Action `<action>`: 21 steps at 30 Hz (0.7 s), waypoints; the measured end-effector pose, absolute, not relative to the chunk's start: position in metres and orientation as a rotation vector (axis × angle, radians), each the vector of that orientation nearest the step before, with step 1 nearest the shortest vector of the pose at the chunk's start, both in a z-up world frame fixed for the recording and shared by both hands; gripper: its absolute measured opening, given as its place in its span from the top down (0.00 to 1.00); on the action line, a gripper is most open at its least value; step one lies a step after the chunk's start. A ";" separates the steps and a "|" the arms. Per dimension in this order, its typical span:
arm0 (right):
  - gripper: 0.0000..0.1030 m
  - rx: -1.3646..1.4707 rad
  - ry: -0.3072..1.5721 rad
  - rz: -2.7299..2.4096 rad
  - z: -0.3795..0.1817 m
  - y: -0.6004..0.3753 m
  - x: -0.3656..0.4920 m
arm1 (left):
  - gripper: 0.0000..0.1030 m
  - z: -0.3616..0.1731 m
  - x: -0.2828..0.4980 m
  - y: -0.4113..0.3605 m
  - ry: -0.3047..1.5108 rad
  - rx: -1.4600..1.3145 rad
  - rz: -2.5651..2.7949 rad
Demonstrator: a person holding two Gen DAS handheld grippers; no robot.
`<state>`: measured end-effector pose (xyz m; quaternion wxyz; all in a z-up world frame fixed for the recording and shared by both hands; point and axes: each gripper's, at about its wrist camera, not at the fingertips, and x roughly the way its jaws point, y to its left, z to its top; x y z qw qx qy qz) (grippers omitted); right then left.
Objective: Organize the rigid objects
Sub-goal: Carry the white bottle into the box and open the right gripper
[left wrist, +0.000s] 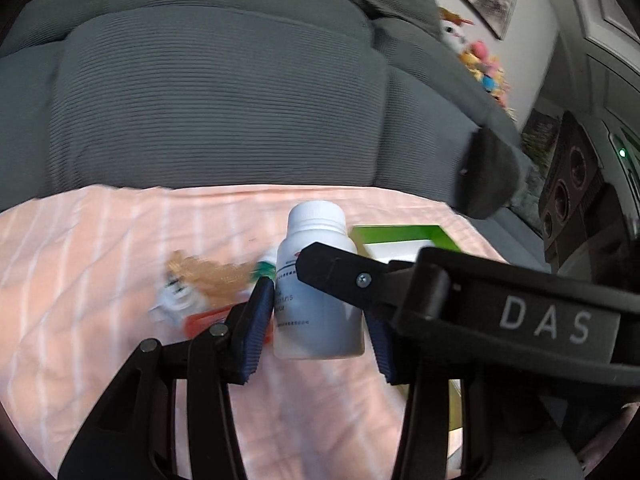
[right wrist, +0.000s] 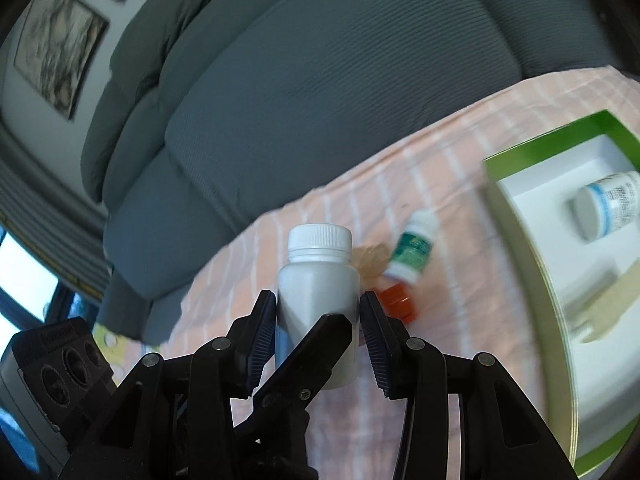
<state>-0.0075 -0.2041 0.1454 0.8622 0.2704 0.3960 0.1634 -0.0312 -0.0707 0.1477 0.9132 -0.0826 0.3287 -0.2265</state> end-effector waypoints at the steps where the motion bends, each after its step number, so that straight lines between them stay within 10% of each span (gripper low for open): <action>1: 0.55 0.580 0.820 0.325 0.147 -0.215 -0.009 | 0.57 0.148 -0.029 -0.077 0.676 -0.161 -0.479; 21: 0.55 0.853 0.757 -0.010 0.118 -0.367 -0.033 | 0.57 0.120 -0.005 -0.232 0.813 -0.031 -0.770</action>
